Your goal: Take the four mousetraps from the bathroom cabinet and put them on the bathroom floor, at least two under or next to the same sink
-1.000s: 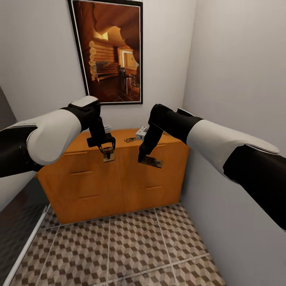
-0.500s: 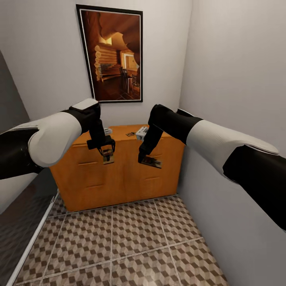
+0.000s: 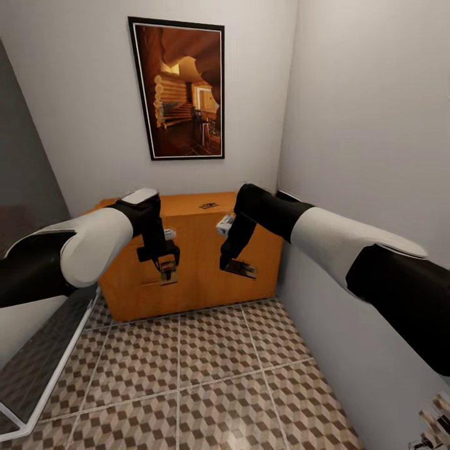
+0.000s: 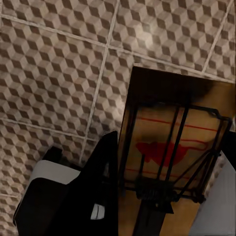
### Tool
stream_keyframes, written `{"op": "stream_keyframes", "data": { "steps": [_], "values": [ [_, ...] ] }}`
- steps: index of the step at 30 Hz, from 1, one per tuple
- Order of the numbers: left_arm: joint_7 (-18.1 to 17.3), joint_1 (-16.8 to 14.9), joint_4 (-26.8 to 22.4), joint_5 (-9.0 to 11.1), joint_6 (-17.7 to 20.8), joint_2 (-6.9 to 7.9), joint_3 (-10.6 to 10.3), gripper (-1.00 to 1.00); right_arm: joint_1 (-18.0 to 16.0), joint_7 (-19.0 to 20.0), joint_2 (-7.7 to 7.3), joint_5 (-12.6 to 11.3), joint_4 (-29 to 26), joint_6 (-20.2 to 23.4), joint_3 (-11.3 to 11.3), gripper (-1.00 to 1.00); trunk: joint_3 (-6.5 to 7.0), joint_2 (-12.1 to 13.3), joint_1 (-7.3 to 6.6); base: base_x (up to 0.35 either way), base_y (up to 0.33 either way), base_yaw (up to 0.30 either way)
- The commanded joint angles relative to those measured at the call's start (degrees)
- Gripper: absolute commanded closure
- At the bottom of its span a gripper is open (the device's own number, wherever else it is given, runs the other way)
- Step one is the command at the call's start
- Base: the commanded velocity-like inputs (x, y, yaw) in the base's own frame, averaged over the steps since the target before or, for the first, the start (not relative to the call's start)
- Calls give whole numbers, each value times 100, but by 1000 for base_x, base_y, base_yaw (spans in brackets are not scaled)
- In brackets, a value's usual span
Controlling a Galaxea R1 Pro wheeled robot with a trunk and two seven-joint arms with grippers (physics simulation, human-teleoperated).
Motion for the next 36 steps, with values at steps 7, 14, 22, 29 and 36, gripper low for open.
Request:
{"op": "stream_keyframes", "data": {
  "steps": [7,14,22,29,36],
  "values": [
    [50,428,3,-115,39,200,14,100,202,-443,-25,-77,41,40,29,100,-6,-4,-1,-5,0,0],
    [46,735,3,-157,39,411,10,100,492,-746,-38,-80,97,38,23,100,-6,-4,-1,0,0,0],
    [-114,1404,-38,-375,-1,603,-9,100,1101,-1200,-54,-96,602,-536,14,100,-6,-4,-1,0,0,0],
    [-1291,2142,-315,-835,-60,864,-486,100,1726,-1237,-90,-105,896,-1121,3,100,-6,-4,-1,0,0,0],
    [-2226,2612,-345,-1110,-164,913,-1021,100,2306,-1396,-150,-186,1455,-1892,-437,100,-6,-4,-1,0,0,0]
  ]
}}
